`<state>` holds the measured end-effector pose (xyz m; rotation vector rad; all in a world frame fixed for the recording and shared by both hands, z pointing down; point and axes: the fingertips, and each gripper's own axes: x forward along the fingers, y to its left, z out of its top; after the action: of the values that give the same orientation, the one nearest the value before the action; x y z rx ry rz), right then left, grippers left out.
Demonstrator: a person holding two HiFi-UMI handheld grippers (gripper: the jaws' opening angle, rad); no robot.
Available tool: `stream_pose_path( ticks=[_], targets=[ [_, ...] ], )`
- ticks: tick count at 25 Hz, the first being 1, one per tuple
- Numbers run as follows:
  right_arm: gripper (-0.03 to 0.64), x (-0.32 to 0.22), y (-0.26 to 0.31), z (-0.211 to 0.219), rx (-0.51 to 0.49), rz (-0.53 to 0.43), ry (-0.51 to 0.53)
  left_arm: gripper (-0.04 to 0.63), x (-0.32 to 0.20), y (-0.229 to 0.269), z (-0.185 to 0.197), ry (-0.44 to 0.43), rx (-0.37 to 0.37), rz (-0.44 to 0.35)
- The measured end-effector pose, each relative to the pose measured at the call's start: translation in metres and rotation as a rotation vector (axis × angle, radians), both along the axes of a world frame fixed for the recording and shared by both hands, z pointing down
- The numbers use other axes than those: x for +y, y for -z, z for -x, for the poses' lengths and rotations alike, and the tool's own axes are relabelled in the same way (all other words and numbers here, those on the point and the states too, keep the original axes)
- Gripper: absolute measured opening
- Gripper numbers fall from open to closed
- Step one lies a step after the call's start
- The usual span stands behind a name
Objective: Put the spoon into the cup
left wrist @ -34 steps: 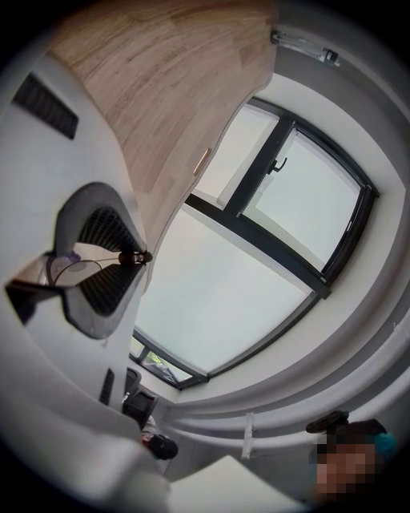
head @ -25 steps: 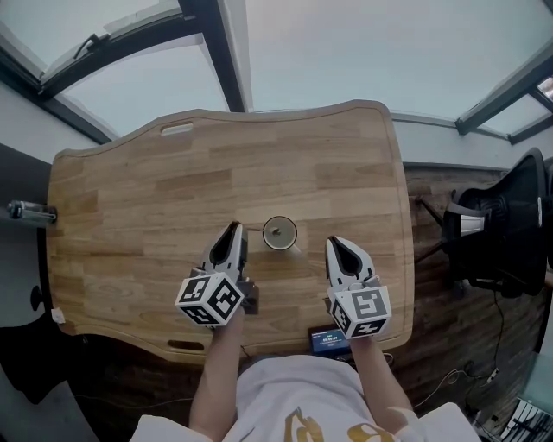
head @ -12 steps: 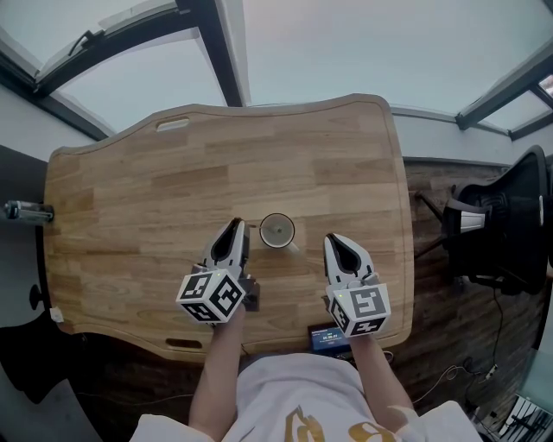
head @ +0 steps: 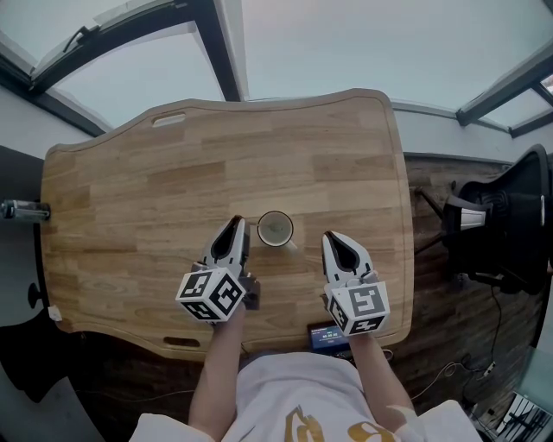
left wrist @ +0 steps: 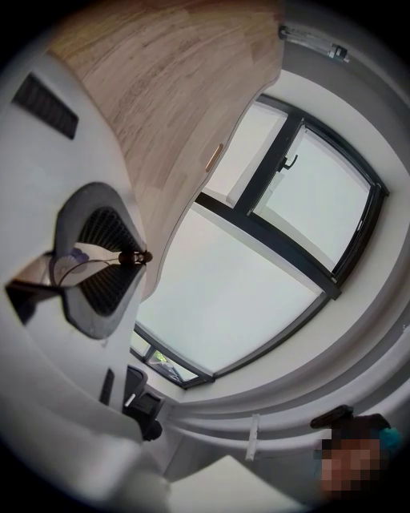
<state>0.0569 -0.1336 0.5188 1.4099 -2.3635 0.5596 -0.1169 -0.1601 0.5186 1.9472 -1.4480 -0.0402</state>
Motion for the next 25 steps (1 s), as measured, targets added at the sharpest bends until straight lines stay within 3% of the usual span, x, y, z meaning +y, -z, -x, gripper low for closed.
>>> stream_pose_path(
  ticks=[25],
  targets=[
    [0.032,-0.009,-0.015,-0.004,0.01,0.031,-0.005,0.052,-0.006,-0.019,-0.018,-0.053,-0.006,0.025]
  ],
)
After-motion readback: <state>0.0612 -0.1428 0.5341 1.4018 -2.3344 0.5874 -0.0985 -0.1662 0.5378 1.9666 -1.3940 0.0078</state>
